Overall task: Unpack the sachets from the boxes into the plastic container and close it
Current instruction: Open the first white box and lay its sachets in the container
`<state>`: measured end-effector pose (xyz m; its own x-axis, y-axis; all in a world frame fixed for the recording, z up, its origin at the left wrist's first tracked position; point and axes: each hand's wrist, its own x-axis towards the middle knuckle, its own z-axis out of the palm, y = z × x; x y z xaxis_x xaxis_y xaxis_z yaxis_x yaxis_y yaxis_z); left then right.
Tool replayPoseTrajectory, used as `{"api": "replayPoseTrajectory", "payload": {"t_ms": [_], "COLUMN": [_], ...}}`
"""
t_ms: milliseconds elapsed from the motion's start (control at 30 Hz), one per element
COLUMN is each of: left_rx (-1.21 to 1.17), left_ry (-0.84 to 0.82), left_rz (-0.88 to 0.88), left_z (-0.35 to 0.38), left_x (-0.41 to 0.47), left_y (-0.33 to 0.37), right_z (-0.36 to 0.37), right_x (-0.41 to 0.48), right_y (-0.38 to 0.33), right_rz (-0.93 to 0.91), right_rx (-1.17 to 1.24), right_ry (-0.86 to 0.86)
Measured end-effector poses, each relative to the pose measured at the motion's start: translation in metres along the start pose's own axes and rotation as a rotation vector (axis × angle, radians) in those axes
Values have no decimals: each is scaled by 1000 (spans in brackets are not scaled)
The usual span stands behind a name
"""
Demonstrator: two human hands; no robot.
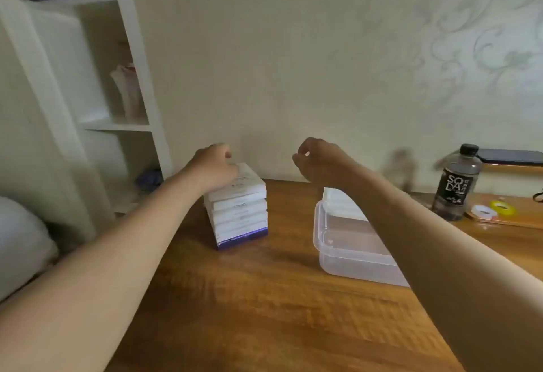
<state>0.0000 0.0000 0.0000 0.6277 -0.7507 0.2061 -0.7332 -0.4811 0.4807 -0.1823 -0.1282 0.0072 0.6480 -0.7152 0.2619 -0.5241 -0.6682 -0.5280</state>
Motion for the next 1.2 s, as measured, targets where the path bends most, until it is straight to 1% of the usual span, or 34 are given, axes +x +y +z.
{"api": "replayPoseTrajectory", "payload": {"t_ms": [67, 133, 200, 267, 400, 500, 567, 700, 800, 900, 967, 1100, 1200], "left_rx": [-25, -169, -332, -416, -638, -705, -717, -790, -864, -1033, -1184, -1442, -1591], "left_ry": [7, -21, -44, -35, -51, -75, -84, -135, -154, -217, -287, -377, -417], "left_rz": [-129, -237, -308, -318, -409, -438, -462, -449, -420, -355, -285, -211, -219], "left_z": [3, 12, 19, 25, 33, 35, 34, 28, 20, 16, 20, 45, 74], "left_x": [-1, -2, 0, 4, 9, 15, 17, 21, 21, 14, 5, -11, -19], "left_y": [-16, -31, -42, -51, -61, -68, -70, -68, -59, -38, -19, 14, 35], "right_z": [19, 39, 55, 70, 97, 111, 117, 120, 115, 101, 87, 59, 40], "right_x": [5, 10, 18, 28, 47, 56, 60, 60, 56, 45, 33, 7, -11], "right_y": [-11, -19, -24, -27, -31, -34, -34, -32, -26, -17, -8, 21, 48], "right_rz": [3, 11, 37, 55, 97, 109, 116, 152, 214, 301, 297, 240, 220], "right_rx": [-13, -31, -13, 6, 36, 62, 77, 208, 402, 658, 763, 865, 826], "right_ry": [-45, -107, -148, -163, -175, -188, -162, -61, 30, 108, 158, 263, 333]}}
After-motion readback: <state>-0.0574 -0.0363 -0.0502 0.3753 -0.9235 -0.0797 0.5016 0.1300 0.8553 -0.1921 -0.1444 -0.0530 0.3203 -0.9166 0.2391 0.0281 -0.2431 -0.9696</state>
